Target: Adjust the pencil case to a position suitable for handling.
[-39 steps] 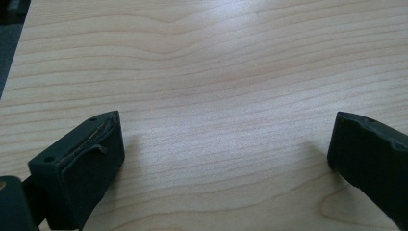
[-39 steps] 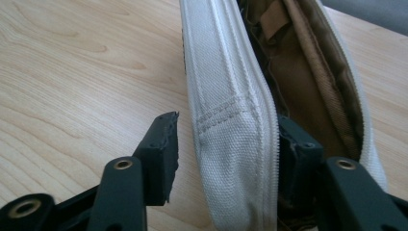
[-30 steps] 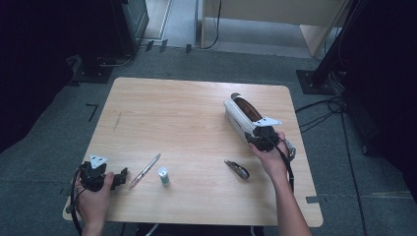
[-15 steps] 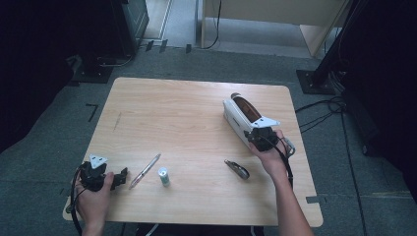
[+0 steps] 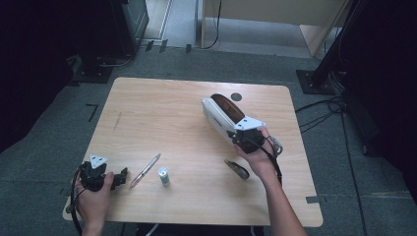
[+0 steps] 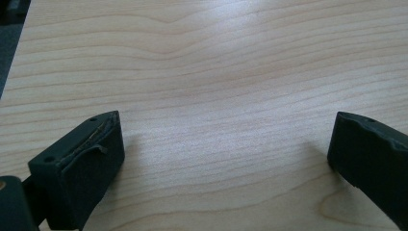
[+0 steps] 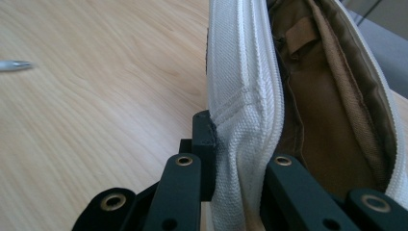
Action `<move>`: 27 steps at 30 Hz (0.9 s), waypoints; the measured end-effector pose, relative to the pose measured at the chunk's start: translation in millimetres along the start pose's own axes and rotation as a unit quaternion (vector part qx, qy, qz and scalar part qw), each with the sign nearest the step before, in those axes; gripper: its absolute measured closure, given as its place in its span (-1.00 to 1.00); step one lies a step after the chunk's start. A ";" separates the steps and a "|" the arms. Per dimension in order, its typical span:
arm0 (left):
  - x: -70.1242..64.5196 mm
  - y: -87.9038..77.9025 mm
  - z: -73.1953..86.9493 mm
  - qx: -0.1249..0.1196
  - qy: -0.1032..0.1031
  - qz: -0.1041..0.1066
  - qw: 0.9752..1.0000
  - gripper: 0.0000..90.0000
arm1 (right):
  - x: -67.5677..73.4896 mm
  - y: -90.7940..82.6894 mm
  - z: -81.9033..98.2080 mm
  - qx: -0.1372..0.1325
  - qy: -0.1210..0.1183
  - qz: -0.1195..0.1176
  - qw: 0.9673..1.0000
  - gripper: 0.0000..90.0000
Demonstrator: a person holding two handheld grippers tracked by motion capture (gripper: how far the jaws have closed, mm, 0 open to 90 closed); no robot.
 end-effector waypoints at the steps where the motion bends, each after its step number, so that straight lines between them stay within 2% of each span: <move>1: 0.1 0.0 -0.1 0.000 0.001 0.000 1.000 -1.00 | 4.1 1.0 -2.2 -0.002 -0.005 -0.002 1.000 0.82; 5: -0.1 0.0 0.0 0.000 0.000 0.000 1.000 -1.00 | 20.8 6.4 -8.0 0.001 -0.022 -0.013 1.000 0.82; 6: 0.0 0.0 0.0 0.000 0.000 0.000 1.000 -1.00 | 28.6 9.5 -10.2 0.000 -0.030 -0.018 0.999 0.82; 7: -0.1 0.1 0.0 0.000 0.000 0.000 1.000 -1.00 | 28.6 9.5 -10.2 0.000 -0.030 -0.018 0.999 0.82; 11: 0.0 0.1 -0.1 0.000 0.000 0.000 1.000 -1.00 | 44.3 18.6 -12.5 0.005 -0.052 -0.018 0.998 0.82; 12: 0.0 0.1 -0.1 0.000 0.000 0.000 1.000 -1.00 | 44.3 18.6 -12.5 0.005 -0.052 -0.018 0.998 0.82; 16: 0.1 0.0 -0.1 0.000 0.001 0.000 1.000 -1.00 | 58.9 25.7 -11.4 0.008 -0.057 -0.033 0.998 0.82; 27: 0.0 0.2 -0.3 0.000 0.001 0.001 1.000 -1.00 | 73.6 41.7 -5.5 0.012 -0.070 -0.043 0.997 0.81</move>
Point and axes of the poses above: each handheld gripper's, and its own axes: y roughly forward along the jaws, z roughly out of its underside, x roughly to its left, the point moved 10 cm from there along y, roughly forward along the jaws, and after that the axes turned 5 degrees about -y, right-handed, at the moved point
